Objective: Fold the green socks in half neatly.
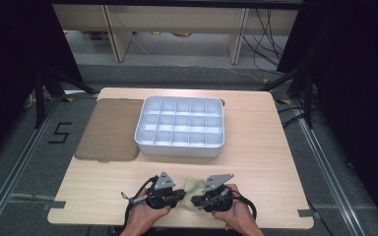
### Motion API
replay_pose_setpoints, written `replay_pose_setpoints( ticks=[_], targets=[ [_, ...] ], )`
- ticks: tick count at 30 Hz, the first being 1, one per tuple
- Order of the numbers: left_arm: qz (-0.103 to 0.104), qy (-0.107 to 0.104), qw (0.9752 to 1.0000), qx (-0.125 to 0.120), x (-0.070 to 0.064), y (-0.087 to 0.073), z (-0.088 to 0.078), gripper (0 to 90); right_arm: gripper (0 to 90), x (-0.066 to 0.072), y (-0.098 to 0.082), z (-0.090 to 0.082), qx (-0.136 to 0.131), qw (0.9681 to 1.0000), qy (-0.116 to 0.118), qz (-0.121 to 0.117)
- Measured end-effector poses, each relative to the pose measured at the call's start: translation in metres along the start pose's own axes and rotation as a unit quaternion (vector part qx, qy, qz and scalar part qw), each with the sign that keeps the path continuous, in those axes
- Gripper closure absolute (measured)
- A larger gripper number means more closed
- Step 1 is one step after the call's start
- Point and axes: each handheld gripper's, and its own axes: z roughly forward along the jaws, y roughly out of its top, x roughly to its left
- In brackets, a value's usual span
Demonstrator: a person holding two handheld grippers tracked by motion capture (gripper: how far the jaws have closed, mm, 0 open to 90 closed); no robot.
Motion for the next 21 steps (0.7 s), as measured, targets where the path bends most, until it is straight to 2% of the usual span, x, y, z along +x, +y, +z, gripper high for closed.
replay_pose_setpoints(
  ticks=[1, 2, 3, 5, 6, 8, 9, 10, 13, 14, 15, 16, 17, 19, 21],
  targets=[
    [0.000, 0.000, 1.0000, 0.000, 0.000, 0.000, 0.000, 84.4, 86.8, 0.000, 0.000, 0.000, 0.000, 1.0000, 0.000, 0.000],
    [-0.009, 0.002, 0.9999, -0.008, -0.002, 0.000, 0.001, 84.4, 87.2, 0.001, 0.000, 0.003, 0.009, 1.0000, 0.002, -0.003],
    [0.002, -0.004, 1.0000, 0.001, 0.000, -0.001, 0.000, 84.4, 88.2, 0.002, 0.000, 0.009, 0.019, 0.9998, -0.002, -0.010],
    [0.004, -0.003, 1.0000, 0.001, -0.001, -0.001, -0.001, 84.4, 88.4, 0.002, 0.000, 0.011, 0.019, 0.9997, 0.003, -0.013],
    [-0.006, -0.002, 1.0000, -0.005, -0.002, -0.001, -0.001, 84.4, 88.4, 0.002, 0.000, 0.011, 0.020, 0.9997, 0.000, -0.015],
    [0.009, -0.005, 0.9999, 0.000, -0.001, 0.000, -0.003, 84.3, 88.4, 0.001, 0.000, 0.009, 0.016, 0.9998, -0.001, -0.010],
    [0.000, -0.004, 1.0000, -0.006, -0.002, 0.000, -0.002, 84.3, 88.4, 0.000, 0.000, 0.007, 0.012, 0.9999, -0.002, -0.005],
    [0.007, -0.003, 1.0000, -0.003, -0.002, 0.000, -0.003, 84.3, 88.4, -0.001, 0.000, 0.005, 0.004, 1.0000, -0.008, 0.001],
    [0.004, -0.003, 1.0000, -0.008, -0.004, 0.000, -0.004, 84.2, 88.4, -0.010, 0.004, -0.005, -0.018, 0.9994, -0.027, 0.011],
    [0.004, -0.003, 1.0000, -0.008, -0.004, 0.000, -0.004, 84.2, 88.4, -0.010, 0.004, -0.005, -0.018, 0.9994, -0.027, 0.011],
    [0.006, -0.004, 1.0000, -0.003, -0.004, 0.000, -0.005, 84.1, 88.3, -0.020, 0.009, -0.009, -0.032, 0.9984, -0.046, 0.014],
    [0.012, -0.004, 0.9999, -0.004, -0.003, 0.001, -0.005, 84.1, 88.3, -0.020, 0.009, -0.009, -0.032, 0.9984, -0.046, 0.014],
    [0.010, -0.001, 0.9999, -0.009, -0.006, 0.001, -0.004, 84.2, 88.4, -0.028, 0.012, -0.009, -0.037, 0.9975, -0.058, 0.019],
    [0.021, 0.004, 0.9998, -0.002, -0.005, 0.002, -0.005, 84.1, 88.4, -0.033, 0.015, -0.006, -0.037, 0.9970, -0.064, 0.024],
    [0.014, -0.003, 0.9999, -0.007, -0.007, 0.002, -0.005, 84.1, 88.4, -0.037, 0.017, -0.001, -0.029, 0.9972, -0.066, 0.024]
  ],
)
